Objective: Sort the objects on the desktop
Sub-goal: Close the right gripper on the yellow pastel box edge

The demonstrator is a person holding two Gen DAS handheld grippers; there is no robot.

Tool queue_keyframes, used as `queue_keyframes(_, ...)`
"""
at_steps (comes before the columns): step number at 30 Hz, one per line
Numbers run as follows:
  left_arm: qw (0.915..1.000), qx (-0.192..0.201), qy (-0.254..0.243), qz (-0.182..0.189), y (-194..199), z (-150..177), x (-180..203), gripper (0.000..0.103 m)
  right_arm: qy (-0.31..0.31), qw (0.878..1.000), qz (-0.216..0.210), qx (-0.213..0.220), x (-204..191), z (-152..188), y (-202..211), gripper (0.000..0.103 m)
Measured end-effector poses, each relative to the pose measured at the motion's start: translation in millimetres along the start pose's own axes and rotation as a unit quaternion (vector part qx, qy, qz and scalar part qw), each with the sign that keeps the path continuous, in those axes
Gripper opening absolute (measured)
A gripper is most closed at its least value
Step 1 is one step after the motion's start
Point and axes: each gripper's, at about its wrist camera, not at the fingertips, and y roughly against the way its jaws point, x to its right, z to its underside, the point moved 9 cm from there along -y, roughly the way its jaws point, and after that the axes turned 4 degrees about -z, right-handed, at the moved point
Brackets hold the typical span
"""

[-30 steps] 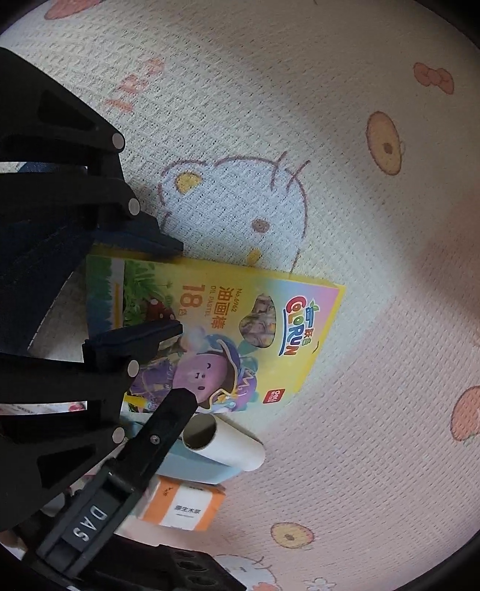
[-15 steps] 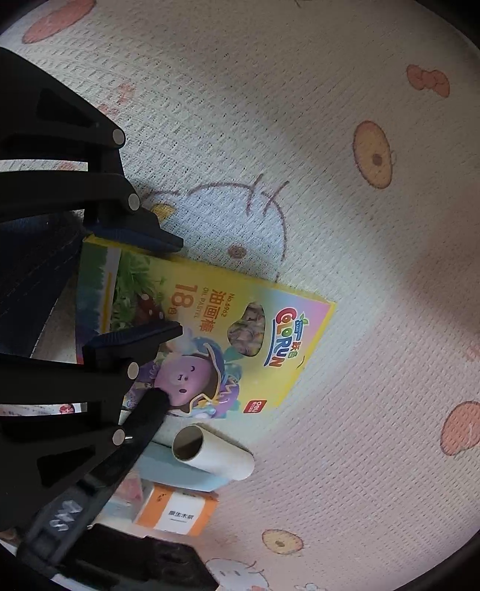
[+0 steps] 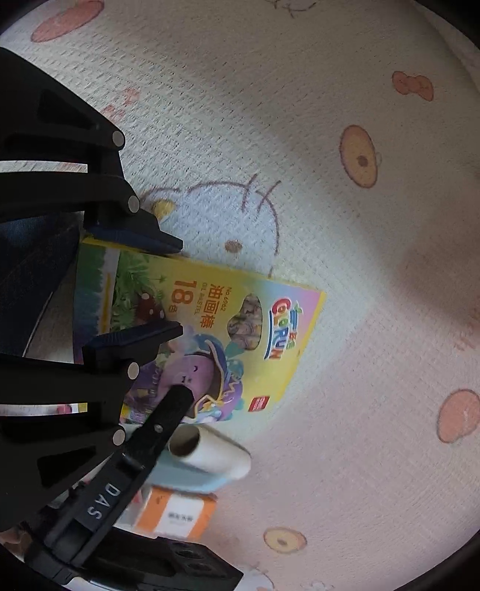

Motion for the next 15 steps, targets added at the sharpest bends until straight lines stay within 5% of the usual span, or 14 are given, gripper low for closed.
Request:
queue_keyframes(7, 0.9976, 0.01, 0.031, 0.062, 27.6, -2.0, 21.8, 0.042, 0.024, 0.999, 0.006, 0.038, -11.3, -19.9, 49.3, 0.031)
queue_keyframes(15, 0.9953, 0.011, -0.015, 0.095, 53.9, 31.2, 53.4, 0.042, 0.008, 0.998, 0.024, 0.064, 0.9, 3.2, 103.5, 0.031)
